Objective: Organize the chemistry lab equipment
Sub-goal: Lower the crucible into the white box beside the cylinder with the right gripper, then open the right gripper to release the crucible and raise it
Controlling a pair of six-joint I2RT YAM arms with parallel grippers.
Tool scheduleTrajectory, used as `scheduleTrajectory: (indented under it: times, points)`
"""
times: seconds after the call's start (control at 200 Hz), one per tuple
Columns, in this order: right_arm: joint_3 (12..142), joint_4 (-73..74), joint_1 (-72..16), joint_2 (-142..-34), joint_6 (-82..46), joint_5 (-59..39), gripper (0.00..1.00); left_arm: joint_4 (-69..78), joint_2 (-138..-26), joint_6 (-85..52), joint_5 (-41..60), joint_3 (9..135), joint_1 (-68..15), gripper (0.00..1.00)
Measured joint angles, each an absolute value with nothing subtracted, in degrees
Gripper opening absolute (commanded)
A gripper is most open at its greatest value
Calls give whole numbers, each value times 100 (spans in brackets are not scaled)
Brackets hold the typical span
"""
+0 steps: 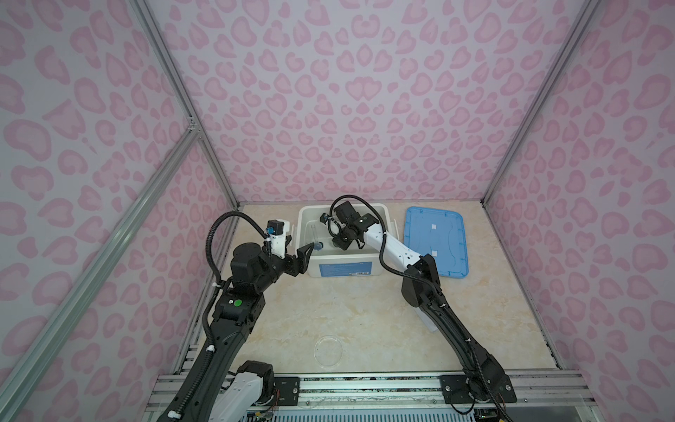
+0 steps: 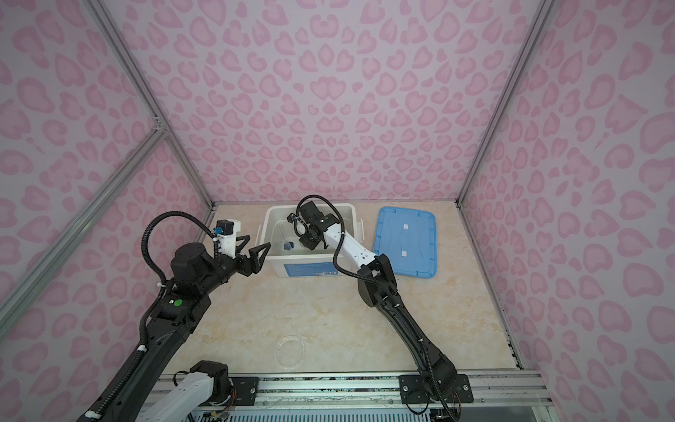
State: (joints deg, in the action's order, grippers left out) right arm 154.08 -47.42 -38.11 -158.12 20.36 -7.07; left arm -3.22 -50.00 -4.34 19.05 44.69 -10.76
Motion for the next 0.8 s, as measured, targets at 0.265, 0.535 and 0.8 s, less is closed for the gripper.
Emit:
scheduleTrajectory:
  times: [0.265,0.535,0.8]
  points:
    - [15415,-4797,-3782,-15415,2053,-685,21,-322,-4989,-434,1905,4469,-1076,81]
    - [15408,-4904,-3774,-15069,2049,-622,23,-320,-4932,-434,1909,4469,-1076,81]
    - [15305,-4919,-3778,-14510,2040,-626,25,-316,-4831,-434,1911,4469,-1076,81]
